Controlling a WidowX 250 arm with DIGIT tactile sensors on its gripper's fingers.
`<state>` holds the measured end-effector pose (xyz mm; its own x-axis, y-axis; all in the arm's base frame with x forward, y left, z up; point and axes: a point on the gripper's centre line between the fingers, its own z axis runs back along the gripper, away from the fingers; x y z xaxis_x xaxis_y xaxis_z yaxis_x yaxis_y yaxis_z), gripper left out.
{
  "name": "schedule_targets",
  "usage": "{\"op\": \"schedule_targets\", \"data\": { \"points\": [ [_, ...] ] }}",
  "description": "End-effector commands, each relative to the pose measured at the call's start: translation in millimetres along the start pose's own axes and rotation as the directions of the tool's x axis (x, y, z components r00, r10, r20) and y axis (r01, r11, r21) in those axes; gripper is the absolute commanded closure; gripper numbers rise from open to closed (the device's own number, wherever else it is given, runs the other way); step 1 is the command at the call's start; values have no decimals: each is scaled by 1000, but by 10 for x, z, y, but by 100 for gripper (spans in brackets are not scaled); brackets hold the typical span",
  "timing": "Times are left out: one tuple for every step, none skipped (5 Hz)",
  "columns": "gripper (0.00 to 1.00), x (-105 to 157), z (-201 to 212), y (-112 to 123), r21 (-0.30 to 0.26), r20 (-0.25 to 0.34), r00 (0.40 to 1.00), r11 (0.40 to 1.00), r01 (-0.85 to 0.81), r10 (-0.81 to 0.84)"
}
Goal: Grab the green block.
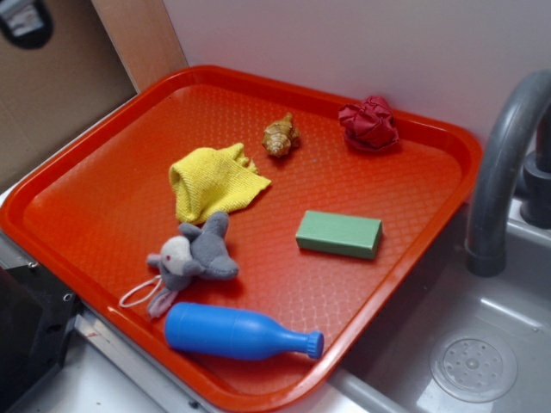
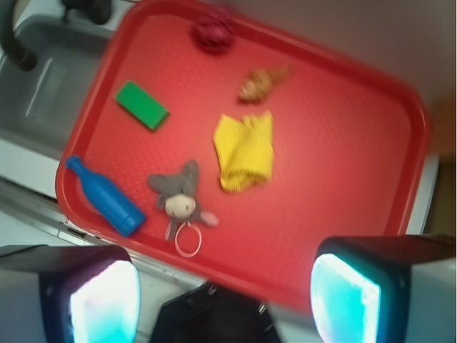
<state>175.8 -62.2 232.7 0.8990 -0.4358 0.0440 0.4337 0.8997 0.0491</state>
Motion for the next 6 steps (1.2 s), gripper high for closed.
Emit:
{"op": "schedule_targets", "data": {
  "points": [
    [0,571,-336,-344,100,6,956,951,292,-294],
    [0,798,-736,-508,115,-52,907,900,421,-417],
    [0,884,-1170,-668,22,-90,872,874,485,-481],
    [0,876,-1474,-775,1,-98,854,858,514,-512],
    [0,845,-1707,-814,19,-71,854,855,518,-516],
    [0,802,-1877,-793,57,-79,848,847,529,-524]
  ]
}}
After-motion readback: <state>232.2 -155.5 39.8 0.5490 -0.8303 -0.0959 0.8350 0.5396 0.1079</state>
